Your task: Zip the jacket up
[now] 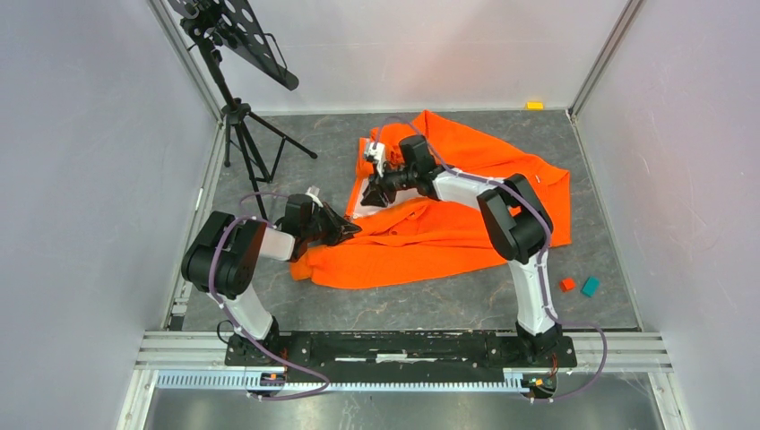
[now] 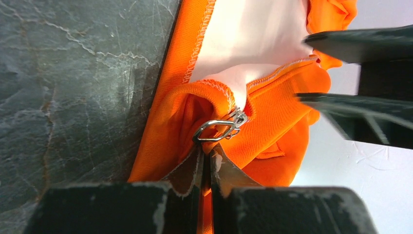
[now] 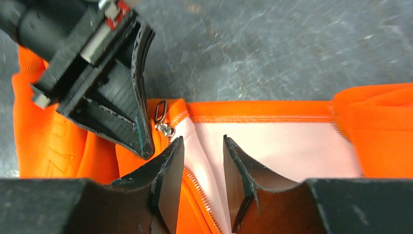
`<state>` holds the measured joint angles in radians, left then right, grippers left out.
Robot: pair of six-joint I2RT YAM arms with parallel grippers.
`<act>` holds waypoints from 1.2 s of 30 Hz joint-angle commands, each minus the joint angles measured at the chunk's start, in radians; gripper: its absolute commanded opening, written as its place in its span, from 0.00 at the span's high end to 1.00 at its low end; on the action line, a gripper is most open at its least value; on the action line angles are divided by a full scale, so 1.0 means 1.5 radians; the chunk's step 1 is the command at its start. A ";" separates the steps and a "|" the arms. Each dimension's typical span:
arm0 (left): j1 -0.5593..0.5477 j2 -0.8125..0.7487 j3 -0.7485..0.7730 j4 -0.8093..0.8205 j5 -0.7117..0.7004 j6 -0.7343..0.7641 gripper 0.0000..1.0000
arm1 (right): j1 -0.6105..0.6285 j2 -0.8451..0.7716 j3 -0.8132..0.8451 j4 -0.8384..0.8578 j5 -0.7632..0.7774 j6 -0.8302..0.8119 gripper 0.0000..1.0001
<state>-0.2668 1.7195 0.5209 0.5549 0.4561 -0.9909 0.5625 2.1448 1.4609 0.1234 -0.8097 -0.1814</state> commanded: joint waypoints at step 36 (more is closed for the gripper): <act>-0.002 -0.006 -0.006 -0.098 -0.029 0.063 0.98 | 0.024 0.065 0.075 -0.148 -0.121 -0.133 0.61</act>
<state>-0.2687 1.7081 0.5323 0.5171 0.4500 -0.9642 0.5919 2.1891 1.4841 -0.0235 -0.9527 -0.3523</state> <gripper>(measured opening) 0.099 0.390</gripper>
